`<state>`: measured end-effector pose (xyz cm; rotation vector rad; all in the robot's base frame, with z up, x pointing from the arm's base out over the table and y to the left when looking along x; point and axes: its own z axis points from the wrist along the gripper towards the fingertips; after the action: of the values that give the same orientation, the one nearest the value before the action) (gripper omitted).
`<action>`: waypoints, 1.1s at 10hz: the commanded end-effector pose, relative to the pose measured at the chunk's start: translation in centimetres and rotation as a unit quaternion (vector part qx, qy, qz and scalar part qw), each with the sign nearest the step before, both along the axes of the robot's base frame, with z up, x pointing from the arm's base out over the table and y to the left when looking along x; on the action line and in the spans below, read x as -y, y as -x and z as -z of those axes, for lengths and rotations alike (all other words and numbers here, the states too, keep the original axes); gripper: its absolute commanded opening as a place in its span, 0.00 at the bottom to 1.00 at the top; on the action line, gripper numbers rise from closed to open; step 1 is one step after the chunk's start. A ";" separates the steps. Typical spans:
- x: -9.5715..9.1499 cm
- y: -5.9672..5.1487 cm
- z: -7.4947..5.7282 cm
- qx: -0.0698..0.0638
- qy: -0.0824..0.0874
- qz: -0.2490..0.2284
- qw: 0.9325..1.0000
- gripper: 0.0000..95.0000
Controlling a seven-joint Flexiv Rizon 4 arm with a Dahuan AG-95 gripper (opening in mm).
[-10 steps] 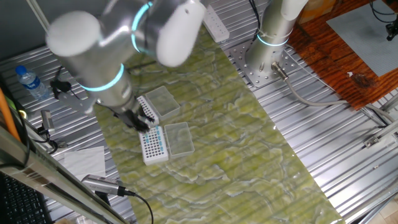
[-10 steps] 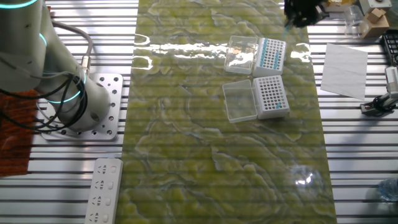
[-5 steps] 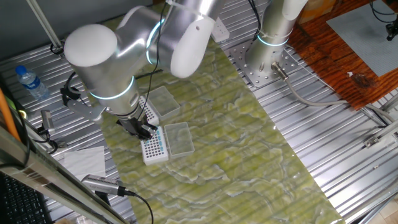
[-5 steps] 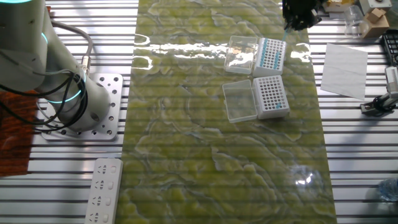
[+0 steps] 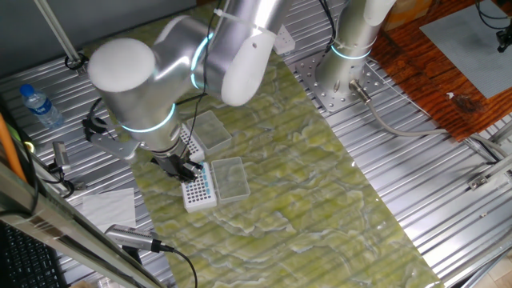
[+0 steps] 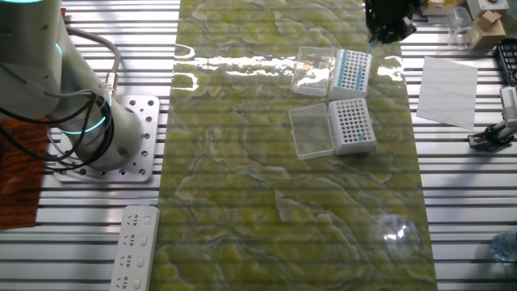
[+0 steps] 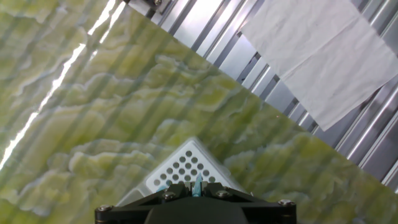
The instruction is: Transfer all medium pipette tips from one holder to another
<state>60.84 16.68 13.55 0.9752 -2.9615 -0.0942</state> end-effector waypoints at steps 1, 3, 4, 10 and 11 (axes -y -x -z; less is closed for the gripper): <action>0.2 0.1 0.2 0.002 0.001 -0.002 1.000 0.00; 0.1 0.2 0.8 0.007 0.002 -0.001 1.000 0.00; -0.1 0.2 0.8 0.008 0.004 0.000 1.000 0.00; -0.2 0.2 1.0 0.013 0.004 0.000 1.000 0.00; -0.2 0.3 1.0 0.013 0.004 0.000 1.000 0.00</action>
<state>60.59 16.93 12.59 0.9851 -2.9839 -0.0701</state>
